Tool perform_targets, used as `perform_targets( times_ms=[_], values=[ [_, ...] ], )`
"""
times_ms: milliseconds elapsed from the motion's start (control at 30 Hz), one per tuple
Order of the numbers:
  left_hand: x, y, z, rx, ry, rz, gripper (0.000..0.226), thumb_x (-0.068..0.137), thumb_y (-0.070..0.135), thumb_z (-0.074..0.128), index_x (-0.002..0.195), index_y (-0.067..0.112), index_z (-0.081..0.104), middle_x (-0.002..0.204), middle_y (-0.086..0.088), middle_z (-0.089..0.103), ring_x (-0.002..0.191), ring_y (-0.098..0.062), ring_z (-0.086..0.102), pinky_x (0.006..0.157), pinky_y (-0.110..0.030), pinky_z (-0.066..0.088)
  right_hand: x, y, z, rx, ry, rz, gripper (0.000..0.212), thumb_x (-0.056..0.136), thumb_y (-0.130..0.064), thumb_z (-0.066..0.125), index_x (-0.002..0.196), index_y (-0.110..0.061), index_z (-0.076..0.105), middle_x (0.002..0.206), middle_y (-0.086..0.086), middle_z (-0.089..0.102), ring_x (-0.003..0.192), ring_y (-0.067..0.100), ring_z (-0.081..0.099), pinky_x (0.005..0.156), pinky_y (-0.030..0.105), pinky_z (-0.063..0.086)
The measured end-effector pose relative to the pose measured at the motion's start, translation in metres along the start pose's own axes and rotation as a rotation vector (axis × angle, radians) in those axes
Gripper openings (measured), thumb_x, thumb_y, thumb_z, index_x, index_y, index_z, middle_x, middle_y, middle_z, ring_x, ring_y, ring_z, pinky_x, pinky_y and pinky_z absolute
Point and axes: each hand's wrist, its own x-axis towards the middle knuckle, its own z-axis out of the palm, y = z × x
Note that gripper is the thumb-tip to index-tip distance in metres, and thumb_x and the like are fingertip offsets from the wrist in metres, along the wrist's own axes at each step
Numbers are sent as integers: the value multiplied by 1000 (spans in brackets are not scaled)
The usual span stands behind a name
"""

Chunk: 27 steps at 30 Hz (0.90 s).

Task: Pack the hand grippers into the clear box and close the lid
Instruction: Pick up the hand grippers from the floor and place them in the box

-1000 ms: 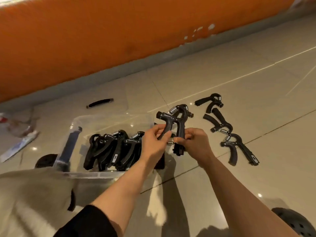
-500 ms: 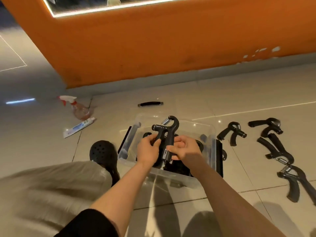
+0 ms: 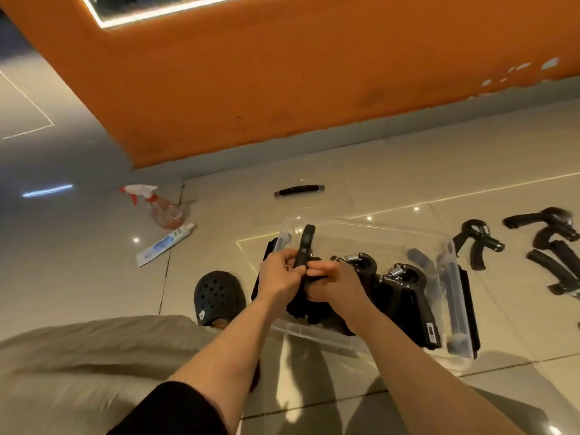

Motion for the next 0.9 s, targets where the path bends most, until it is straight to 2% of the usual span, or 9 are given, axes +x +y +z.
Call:
perform_targets(
  times_ms=[67,133,200,233,300,367,500,700,900],
  values=[
    [9,-5,3,73,-2,-16,21,89,5,51,101,14,67,92,-7,68,88,-20,65,84,-40,56,6,8,-5,-139,175,11,34,78,10,58,104,-10,69,97,7,69,91,17,65,88,29,54],
    [19,-9,8,171,-35,-48,21,92,6,47,104,14,62,97,-6,65,85,-16,61,75,-32,55,11,17,-14,-365,285,-47,39,80,6,56,112,-13,67,111,4,65,104,16,59,95,28,47],
    [28,-11,14,299,-74,-23,21,92,6,46,107,12,60,100,-8,63,84,-14,58,72,-29,53,14,27,-23,-612,251,-95,46,83,1,54,125,-18,60,128,0,58,123,18,45,105,32,37],
    [31,-11,16,360,-88,-11,21,92,6,46,110,10,58,102,-10,63,88,-18,59,76,-32,54,15,33,-26,-713,210,-104,49,85,-2,54,130,-20,56,136,-1,52,131,19,37,110,35,31],
    [34,-11,18,460,-124,-17,22,94,7,46,114,5,55,107,-13,62,99,-24,61,81,-30,52,16,42,-28,-873,152,-88,51,88,-9,53,137,-25,49,149,-3,38,140,19,24,117,38,21],
    [35,-12,21,524,-166,-29,22,94,6,46,115,3,53,110,-14,61,103,-25,60,79,-27,47,18,48,-28,-1001,134,-91,52,90,-18,54,140,-29,44,155,-5,25,144,19,16,118,37,13],
    [39,-13,27,593,-198,-42,22,93,5,47,114,2,55,113,-16,62,105,-27,60,82,-28,48,20,52,-30,-1001,186,-86,49,90,-27,57,138,-33,45,158,-3,20,146,20,13,119,37,13],
    [50,-14,30,654,-299,-44,23,89,9,54,111,3,60,108,-14,64,103,-27,63,87,-33,53,19,51,-27,-1024,214,-82,49,88,-28,60,135,-33,48,157,-2,21,145,21,15,118,38,14],
    [43,-32,38,672,-165,28,20,93,4,45,100,5,64,96,-11,66,93,-25,64,81,-32,52,17,50,-28,-1029,184,-106,52,87,-24,62,136,-33,46,158,-2,18,146,21,11,118,36,11]
  ],
)
